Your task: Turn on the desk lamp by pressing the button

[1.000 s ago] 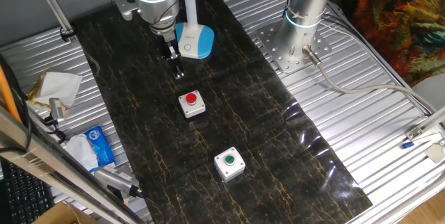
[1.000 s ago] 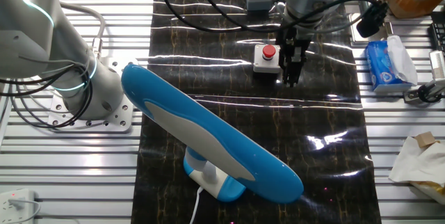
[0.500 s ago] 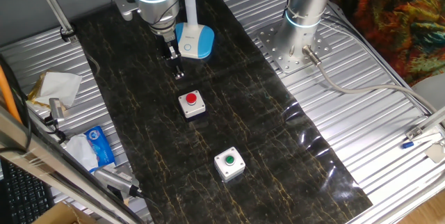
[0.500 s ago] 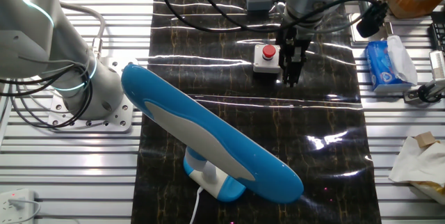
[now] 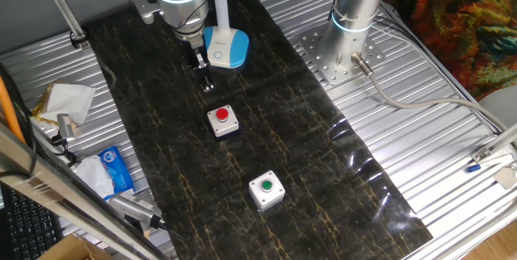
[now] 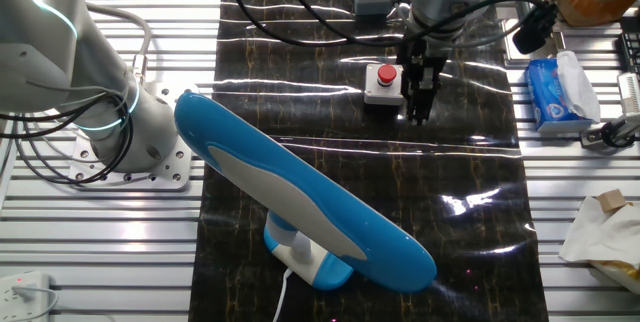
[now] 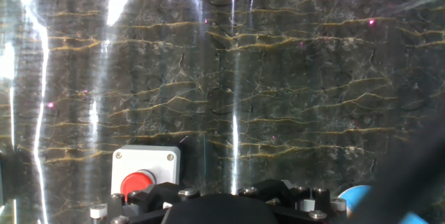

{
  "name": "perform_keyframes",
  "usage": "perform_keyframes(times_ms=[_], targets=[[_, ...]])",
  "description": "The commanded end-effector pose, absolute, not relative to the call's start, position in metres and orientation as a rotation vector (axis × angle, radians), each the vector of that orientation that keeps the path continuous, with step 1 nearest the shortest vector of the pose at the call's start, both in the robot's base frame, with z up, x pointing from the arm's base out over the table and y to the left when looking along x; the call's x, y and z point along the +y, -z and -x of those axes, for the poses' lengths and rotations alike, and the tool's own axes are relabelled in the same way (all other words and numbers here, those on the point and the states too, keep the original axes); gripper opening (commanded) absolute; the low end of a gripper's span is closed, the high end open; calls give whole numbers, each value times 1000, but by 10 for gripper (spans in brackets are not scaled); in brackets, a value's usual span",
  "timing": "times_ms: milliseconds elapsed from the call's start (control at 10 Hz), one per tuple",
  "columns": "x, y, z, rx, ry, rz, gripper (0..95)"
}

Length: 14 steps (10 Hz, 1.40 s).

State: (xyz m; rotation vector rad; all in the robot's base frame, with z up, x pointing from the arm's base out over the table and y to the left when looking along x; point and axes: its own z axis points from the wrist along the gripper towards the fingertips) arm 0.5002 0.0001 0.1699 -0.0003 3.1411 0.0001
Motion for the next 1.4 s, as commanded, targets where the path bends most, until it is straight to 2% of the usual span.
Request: perform_keyframes(times_ms=[100,200,300,400,900,1000,1400], targets=[[0,-170,-500,3142,0,0,950],[0,-168,-494,3069,-6,42,0],[0,-167,-492,3074,-123,104,0],[1,-168,-492,3065,-156,183,0],[0,-168,-492,3125,-61,300,0],[0,-168,-492,3114,204,318,0],[-4,-157,-493,3092,534,195,0]])
